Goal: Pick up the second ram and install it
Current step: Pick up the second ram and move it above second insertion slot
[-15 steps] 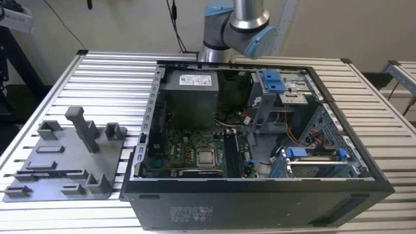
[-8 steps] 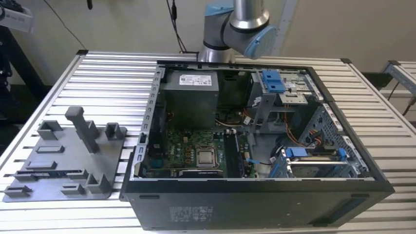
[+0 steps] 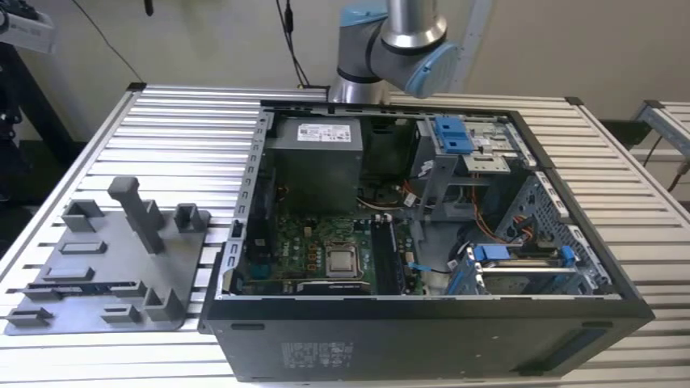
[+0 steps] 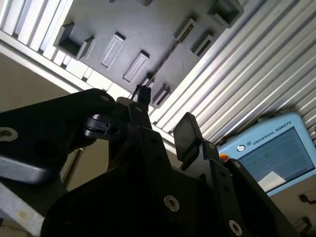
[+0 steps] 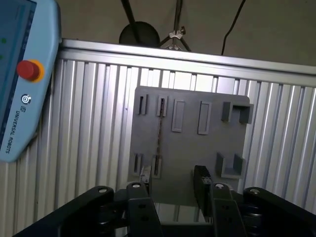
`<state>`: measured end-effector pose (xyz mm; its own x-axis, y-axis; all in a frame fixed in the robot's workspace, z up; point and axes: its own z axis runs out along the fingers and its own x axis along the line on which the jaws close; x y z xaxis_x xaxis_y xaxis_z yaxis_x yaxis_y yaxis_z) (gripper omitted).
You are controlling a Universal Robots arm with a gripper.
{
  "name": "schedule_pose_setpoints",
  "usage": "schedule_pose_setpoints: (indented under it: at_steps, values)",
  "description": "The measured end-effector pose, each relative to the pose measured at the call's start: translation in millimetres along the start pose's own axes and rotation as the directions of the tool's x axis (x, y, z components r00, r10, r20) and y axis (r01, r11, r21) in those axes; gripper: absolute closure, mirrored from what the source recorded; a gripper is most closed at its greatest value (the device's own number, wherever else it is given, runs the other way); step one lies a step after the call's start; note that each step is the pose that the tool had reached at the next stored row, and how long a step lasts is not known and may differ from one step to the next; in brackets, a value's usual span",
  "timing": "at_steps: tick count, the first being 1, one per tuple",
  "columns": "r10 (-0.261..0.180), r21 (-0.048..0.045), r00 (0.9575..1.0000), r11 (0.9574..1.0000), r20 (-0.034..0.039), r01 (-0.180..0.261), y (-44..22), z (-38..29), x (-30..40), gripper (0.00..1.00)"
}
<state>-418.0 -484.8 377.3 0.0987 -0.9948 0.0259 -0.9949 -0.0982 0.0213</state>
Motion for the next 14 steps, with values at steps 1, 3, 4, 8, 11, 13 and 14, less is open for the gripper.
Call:
schedule_pose_setpoints:
  at_steps: [1,3,4,8,11,13,14]
  values:
    - [0.000,0.0002,1.0000,1.0000,0.0000,0.000,0.0,0.0,0.0,0.52]
    - [0.000,0.0015,1.0000,1.0000,-0.0001,0.000,0.0,0.6,0.1,0.52]
    - [0.000,0.0018,1.0000,1.0000,0.0000,0.000,-0.1,1.4,0.0,0.52]
    - [0.000,0.0016,1.0000,1.0000,-0.0001,0.000,-0.2,5.7,-0.7,0.52]
    - [0.000,0.0033,1.0000,1.0000,-0.0004,0.000,-0.3,9.2,-1.8,0.52]
    - [0.000,0.0075,1.0000,1.0000,-0.0003,0.000,0.1,11.6,-2.2,0.52]
    - [0.000,0.0089,1.0000,1.0000,0.0002,0.000,0.5,12.5,-2.3,0.52]
